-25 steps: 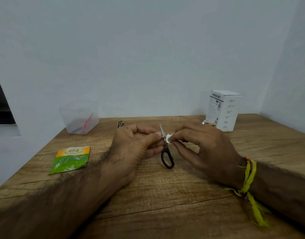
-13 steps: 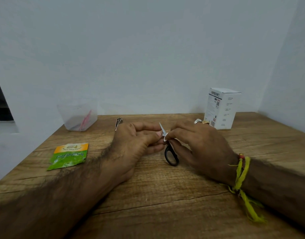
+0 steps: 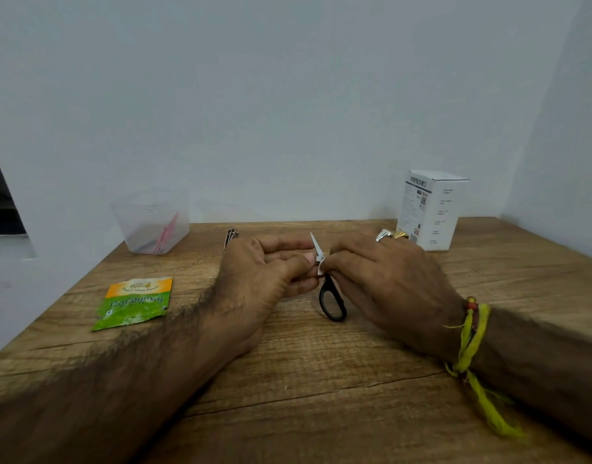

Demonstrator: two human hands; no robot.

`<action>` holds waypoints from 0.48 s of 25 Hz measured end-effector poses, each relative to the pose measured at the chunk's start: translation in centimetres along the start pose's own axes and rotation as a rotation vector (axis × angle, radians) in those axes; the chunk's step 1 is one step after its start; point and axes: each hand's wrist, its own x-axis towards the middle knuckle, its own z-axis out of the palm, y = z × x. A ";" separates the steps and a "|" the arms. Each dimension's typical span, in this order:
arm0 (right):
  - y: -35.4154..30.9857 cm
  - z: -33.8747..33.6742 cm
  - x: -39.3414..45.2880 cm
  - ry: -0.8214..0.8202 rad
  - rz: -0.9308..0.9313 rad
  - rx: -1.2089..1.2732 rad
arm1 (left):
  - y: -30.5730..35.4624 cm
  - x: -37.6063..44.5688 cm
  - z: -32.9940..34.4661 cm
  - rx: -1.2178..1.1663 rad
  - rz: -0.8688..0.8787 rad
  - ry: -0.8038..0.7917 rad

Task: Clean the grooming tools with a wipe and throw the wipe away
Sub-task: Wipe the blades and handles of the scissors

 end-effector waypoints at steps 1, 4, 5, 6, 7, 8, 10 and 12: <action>0.1 0.0 0.0 -0.007 -0.008 0.019 | 0.0 0.0 0.0 0.006 -0.001 0.002; 0.2 -0.1 -0.1 -0.019 -0.017 0.029 | 0.0 -0.1 -0.1 0.009 0.002 0.000; 0.3 -0.1 -0.1 -0.018 -0.009 0.039 | 0.0 -0.1 -0.1 0.009 0.005 0.000; 0.4 -0.1 -0.2 -0.017 -0.004 0.056 | 0.0 0.0 0.0 0.011 0.007 0.000; 0.4 -0.1 -0.2 -0.018 -0.004 0.073 | 0.0 0.0 0.0 0.013 0.006 0.000; 0.4 -0.1 -0.3 -0.023 -0.009 0.084 | 0.0 0.0 0.0 0.011 0.000 0.000; 0.4 -0.1 -0.3 -0.039 -0.018 0.080 | 0.1 0.0 -0.1 -0.009 -0.013 -0.002; 0.5 -0.1 -0.3 -0.047 -0.029 0.090 | 0.1 0.0 0.0 -0.025 -0.022 -0.004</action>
